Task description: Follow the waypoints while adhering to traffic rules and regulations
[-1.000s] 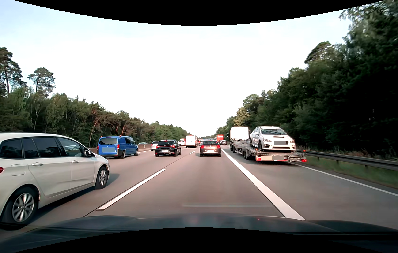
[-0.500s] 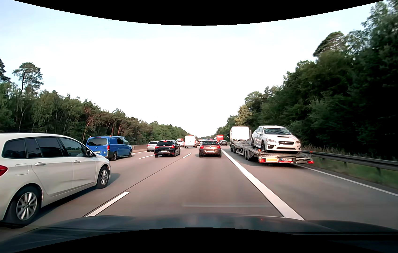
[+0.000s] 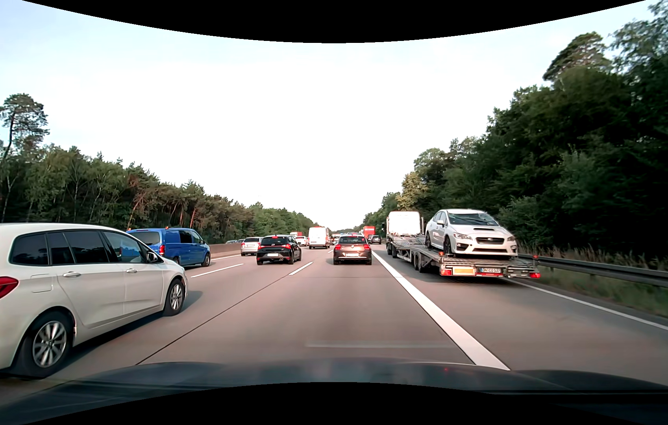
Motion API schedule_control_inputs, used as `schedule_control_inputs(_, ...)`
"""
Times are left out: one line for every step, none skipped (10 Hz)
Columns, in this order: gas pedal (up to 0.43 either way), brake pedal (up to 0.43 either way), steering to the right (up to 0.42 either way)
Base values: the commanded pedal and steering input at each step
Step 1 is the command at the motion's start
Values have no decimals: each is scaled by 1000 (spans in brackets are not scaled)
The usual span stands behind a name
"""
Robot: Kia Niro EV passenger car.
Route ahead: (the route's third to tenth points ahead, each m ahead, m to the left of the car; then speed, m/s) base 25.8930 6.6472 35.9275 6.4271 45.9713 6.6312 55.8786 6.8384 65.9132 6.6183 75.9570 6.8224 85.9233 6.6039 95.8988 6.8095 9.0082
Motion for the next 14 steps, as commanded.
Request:
schedule_control_inputs(0,98,-4)
schedule_control_inputs(0,98,-4)
schedule_control_inputs(0,98,-4)
schedule_control_inputs(0,104,-5)
schedule_control_inputs(0,104,-5)
schedule_control_inputs(0,104,-5)
schedule_control_inputs(0,110,-5)
schedule_control_inputs(0,110,-4)
schedule_control_inputs(0,110,-4)
schedule_control_inputs(0,110,-4)
schedule_control_inputs(0,110,-4)
schedule_control_inputs(0,110,-4)
schedule_control_inputs(0,110,-4)
schedule_control_inputs(0,110,-4)
